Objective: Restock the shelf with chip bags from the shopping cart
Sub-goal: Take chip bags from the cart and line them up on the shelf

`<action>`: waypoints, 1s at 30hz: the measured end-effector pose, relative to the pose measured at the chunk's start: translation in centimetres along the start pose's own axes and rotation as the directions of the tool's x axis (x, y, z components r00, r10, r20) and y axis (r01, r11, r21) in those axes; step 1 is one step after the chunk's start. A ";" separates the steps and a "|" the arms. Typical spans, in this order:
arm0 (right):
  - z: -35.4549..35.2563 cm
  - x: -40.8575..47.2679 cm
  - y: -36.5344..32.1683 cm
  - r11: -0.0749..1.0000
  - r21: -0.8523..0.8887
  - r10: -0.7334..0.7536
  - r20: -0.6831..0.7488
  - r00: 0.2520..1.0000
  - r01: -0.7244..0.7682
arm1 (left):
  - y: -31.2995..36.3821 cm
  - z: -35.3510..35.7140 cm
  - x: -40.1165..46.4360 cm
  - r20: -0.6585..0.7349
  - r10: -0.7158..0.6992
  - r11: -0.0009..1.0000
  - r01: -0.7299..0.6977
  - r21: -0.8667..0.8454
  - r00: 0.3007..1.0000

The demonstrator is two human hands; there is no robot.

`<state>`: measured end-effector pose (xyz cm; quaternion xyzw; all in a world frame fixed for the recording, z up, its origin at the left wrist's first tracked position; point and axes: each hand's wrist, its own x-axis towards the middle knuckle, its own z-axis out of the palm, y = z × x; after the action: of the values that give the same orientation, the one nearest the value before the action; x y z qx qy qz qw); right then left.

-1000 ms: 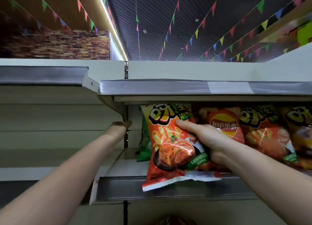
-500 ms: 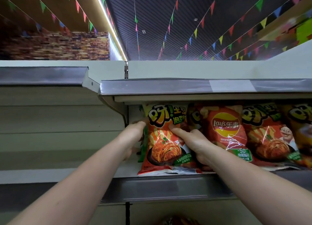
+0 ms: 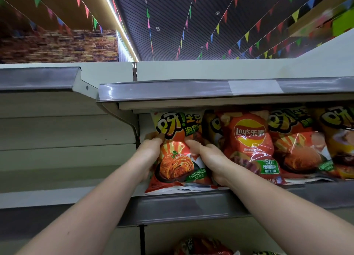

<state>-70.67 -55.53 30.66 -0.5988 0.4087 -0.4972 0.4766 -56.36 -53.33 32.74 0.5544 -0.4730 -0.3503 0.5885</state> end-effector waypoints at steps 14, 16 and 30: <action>-2.6 -4.4 -0.9 0.684 -0.623 -0.542 -0.087 0.836 0.379 | -0.5 0.1 -1.1 0.017 0.021 1.000 -0.021 -0.014 1.000; -4.2 -5.2 -1.1 0.595 -0.683 -0.664 -0.121 0.738 0.423 | -0.6 0.3 -1.3 0.002 0.051 0.998 -0.051 -0.024 0.999; -9.0 -6.6 -0.8 0.574 -0.781 -0.726 -0.346 0.595 0.246 | -1.3 0.4 -2.0 -0.082 0.173 0.968 -0.153 0.200 0.982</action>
<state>-80.69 -50.46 30.53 -0.6122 0.4951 -0.6071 -0.1071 -57.18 -51.78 31.15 0.5846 -0.5191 -0.2254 0.5814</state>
